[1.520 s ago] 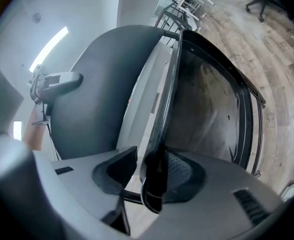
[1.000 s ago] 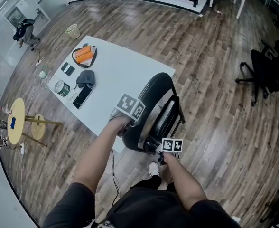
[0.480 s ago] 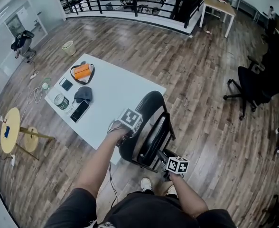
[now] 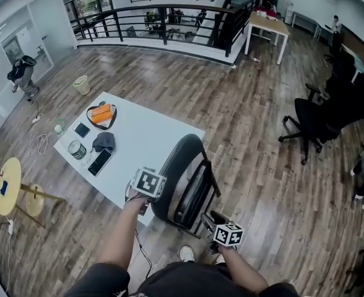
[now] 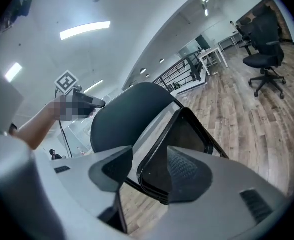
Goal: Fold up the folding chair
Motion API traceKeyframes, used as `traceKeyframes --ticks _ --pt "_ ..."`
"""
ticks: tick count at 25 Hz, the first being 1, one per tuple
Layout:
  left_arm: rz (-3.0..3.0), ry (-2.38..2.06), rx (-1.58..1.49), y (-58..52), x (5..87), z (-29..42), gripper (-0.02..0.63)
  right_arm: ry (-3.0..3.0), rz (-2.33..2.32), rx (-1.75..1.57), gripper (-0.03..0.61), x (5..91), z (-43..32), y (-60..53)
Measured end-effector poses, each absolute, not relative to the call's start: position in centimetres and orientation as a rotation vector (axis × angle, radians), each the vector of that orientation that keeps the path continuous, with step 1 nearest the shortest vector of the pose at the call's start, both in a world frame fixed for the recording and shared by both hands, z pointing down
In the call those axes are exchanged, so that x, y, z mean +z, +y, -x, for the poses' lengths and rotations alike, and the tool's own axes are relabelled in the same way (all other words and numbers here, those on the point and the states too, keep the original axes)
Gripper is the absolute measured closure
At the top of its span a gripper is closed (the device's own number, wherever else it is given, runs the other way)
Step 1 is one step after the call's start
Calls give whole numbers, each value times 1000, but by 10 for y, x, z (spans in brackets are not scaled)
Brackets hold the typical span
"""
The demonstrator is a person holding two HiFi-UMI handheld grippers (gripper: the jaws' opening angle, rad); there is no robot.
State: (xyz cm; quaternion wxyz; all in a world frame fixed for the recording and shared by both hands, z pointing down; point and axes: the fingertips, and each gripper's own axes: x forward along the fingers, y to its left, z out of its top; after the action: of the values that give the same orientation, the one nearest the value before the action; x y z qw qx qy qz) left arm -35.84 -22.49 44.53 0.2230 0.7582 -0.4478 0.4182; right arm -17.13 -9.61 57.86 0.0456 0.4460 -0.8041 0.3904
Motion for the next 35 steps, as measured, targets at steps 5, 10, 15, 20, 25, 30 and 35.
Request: traceKeyframes --ticks 5,10,15,20,25,30,35 --pt "-2257 -1402 827 -193 394 359 517 -2526 -1436 1032 373 539 161 -85" --pt "-2356 -1542 518 -166 370 340 607 -2590 -1514 742 376 496 143 -65" --pt "-2436 -1544 280 -126 354 298 609 -2606 -1706 515 547 446 100 -37" --pt "-2535 -1444 147 -62 348 237 609 -2458 -1897 188 565 406 48 7" --pt "-2601 -1377 110 2 353 180 609 -2337 -2009 35 565 385 -3 65" --pt "-2658 -1283 76 70 360 135 609 -2264 -2073 6 565 383 -46 133" --pt "-2689 -1216 98 135 362 110 609 -2225 -2100 -45 565 376 -63 194"
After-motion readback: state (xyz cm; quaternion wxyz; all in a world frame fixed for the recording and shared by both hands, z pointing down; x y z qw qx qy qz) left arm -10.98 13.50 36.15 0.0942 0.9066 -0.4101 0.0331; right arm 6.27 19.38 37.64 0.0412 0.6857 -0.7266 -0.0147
